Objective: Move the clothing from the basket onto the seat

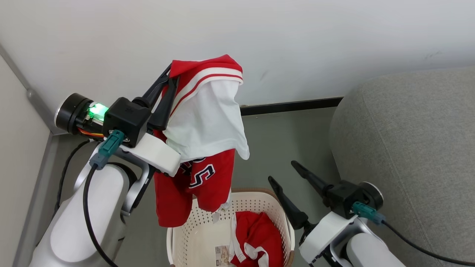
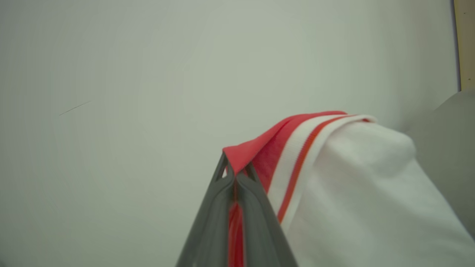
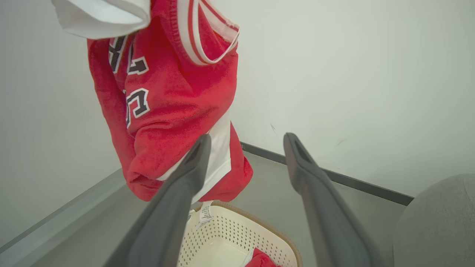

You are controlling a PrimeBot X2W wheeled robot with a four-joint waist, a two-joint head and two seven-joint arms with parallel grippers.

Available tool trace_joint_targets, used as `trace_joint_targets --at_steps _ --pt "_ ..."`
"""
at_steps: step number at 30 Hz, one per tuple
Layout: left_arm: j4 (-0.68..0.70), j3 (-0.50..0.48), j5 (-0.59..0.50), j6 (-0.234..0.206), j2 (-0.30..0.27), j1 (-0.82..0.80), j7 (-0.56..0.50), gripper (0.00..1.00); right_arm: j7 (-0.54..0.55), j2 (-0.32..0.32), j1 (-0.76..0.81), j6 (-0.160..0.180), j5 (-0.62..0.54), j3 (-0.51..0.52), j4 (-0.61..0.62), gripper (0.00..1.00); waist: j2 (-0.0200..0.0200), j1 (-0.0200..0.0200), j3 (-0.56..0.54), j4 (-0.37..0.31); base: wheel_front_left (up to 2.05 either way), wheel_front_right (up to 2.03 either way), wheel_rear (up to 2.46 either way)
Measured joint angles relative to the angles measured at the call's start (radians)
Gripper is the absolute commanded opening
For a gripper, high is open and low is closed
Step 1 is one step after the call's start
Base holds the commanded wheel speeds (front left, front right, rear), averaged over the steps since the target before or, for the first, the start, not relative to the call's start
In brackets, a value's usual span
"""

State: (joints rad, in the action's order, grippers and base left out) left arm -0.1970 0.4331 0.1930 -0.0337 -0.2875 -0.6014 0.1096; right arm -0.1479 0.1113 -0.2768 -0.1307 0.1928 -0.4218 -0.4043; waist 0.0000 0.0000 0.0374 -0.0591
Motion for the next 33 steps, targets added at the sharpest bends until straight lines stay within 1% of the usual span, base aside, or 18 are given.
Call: trace_joint_targets --at_steps 6,14,17,23,25,33 --pt "0.014 0.007 0.016 0.017 0.005 -0.003 -0.030 0.00 0.023 0.013 0.008 0.000 0.065 -0.094 0.004 1.00 0.0000 0.0000 -0.027 -0.002 0.00 0.00 0.00" --pt "0.037 0.010 0.020 0.026 0.004 -0.029 -0.060 0.00 0.034 0.030 0.006 0.000 0.150 -0.153 0.001 1.00 0.0000 0.0000 -0.046 -0.002 0.00 0.00 0.00" --pt "0.043 0.010 0.024 0.035 0.004 -0.041 -0.068 0.00 0.034 0.028 0.005 0.000 0.185 -0.176 -0.002 1.00 0.0000 0.0000 -0.049 0.001 0.00 0.00 0.00" --pt "0.059 0.023 0.024 0.036 0.006 -0.041 -0.084 0.00 0.034 0.018 0.004 0.000 0.259 -0.241 -0.010 1.00 0.0000 0.0000 -0.053 0.009 0.00 0.00 0.00" --pt "0.064 0.027 0.024 0.043 0.008 -0.041 -0.092 0.00 0.034 0.011 0.001 0.000 0.287 -0.261 -0.011 1.00 0.0000 0.0000 -0.054 0.012 0.00 0.00 0.00" --pt "0.077 0.045 0.024 0.044 0.017 -0.052 -0.114 0.00 0.034 -0.012 -0.016 0.000 0.402 -0.299 -0.042 1.00 0.0000 0.0000 -0.062 0.025 0.00 0.00 0.00"
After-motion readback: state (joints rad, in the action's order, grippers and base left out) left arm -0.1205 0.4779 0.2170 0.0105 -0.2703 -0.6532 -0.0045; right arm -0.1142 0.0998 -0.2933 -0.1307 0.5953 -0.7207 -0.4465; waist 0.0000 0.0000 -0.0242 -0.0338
